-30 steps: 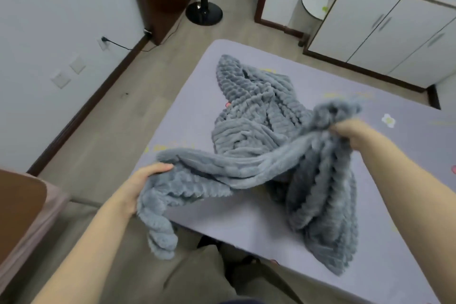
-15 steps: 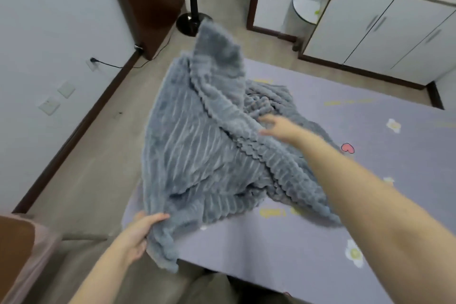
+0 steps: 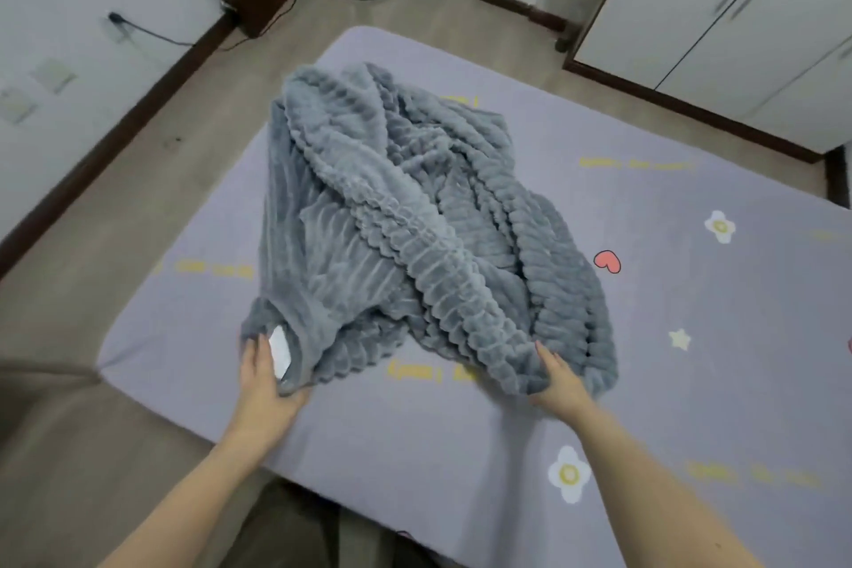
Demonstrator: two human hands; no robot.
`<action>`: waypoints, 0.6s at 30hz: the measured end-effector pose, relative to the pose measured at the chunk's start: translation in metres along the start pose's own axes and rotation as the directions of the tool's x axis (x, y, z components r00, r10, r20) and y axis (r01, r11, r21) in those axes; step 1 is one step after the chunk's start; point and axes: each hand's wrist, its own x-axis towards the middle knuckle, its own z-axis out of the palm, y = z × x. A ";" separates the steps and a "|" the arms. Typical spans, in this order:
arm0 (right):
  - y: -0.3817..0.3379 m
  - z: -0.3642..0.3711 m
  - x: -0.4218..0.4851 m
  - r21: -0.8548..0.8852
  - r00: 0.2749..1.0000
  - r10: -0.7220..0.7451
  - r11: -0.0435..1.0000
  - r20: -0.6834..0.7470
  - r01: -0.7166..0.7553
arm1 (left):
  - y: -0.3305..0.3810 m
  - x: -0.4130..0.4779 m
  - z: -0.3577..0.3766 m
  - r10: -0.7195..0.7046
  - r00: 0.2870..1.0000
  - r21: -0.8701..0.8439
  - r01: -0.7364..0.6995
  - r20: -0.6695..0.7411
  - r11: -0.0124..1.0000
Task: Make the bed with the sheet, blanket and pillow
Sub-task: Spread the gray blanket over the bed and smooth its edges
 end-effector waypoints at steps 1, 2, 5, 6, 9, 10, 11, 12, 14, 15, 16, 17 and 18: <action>0.014 0.004 0.007 0.002 1.000 -0.002 1.000 0.000 0.002 | -0.003 -0.011 0.021 -0.008 1.000 0.013 0.008 0.014 1.000; 0.026 0.008 0.014 -0.017 1.000 0.004 1.000 0.018 -0.004 | -0.006 -0.025 0.043 -0.030 0.998 0.010 0.029 0.047 1.000; 0.051 0.022 0.039 -0.168 0.988 0.049 0.986 0.143 -0.024 | -0.010 -0.062 0.104 -0.153 0.974 -0.036 0.161 0.164 0.986; 0.055 0.027 0.047 -0.216 0.982 0.083 0.975 0.172 -0.044 | -0.012 -0.073 0.122 -0.183 0.964 -0.051 0.196 0.192 0.979; 0.064 0.042 0.065 -0.377 0.991 0.136 0.919 0.020 -0.118 | -0.010 -0.095 0.161 -0.223 0.941 -0.089 0.252 0.253 0.964; 0.066 0.044 0.068 -0.455 0.991 0.118 0.881 -0.064 -0.134 | -0.008 -0.100 0.170 -0.233 0.935 -0.110 0.270 0.268 0.957; 0.066 0.044 0.069 -0.532 0.990 0.083 0.837 -0.114 -0.132 | -0.004 -0.104 0.175 -0.241 0.928 -0.140 0.288 0.283 0.947; 0.064 0.043 0.070 -0.584 0.993 0.038 0.806 -0.113 -0.097 | 0.001 -0.107 0.179 -0.242 0.925 -0.157 0.296 0.291 0.942; 0.048 0.036 0.060 -0.568 0.999 -0.038 0.823 -0.009 0.026 | 0.013 -0.110 0.184 -0.224 0.925 -0.166 0.284 0.308 0.945; 0.035 0.032 0.050 -0.461 0.996 -0.081 0.883 0.026 0.084 | 0.019 -0.112 0.187 -0.200 0.923 -0.180 0.269 0.328 0.946; 0.019 0.028 0.036 -0.309 0.991 -0.126 0.941 0.051 0.136 | 0.025 -0.115 0.190 -0.180 0.919 -0.181 0.255 0.351 0.950; 0.001 0.024 0.018 -0.146 0.977 -0.195 0.967 0.092 0.207 | 0.034 -0.119 0.193 -0.170 0.908 -0.186 0.256 0.382 0.949; -0.020 0.022 -0.006 0.010 0.941 -0.301 0.953 0.155 0.303 | 0.042 -0.123 0.197 -0.169 0.900 -0.188 0.261 0.401 0.947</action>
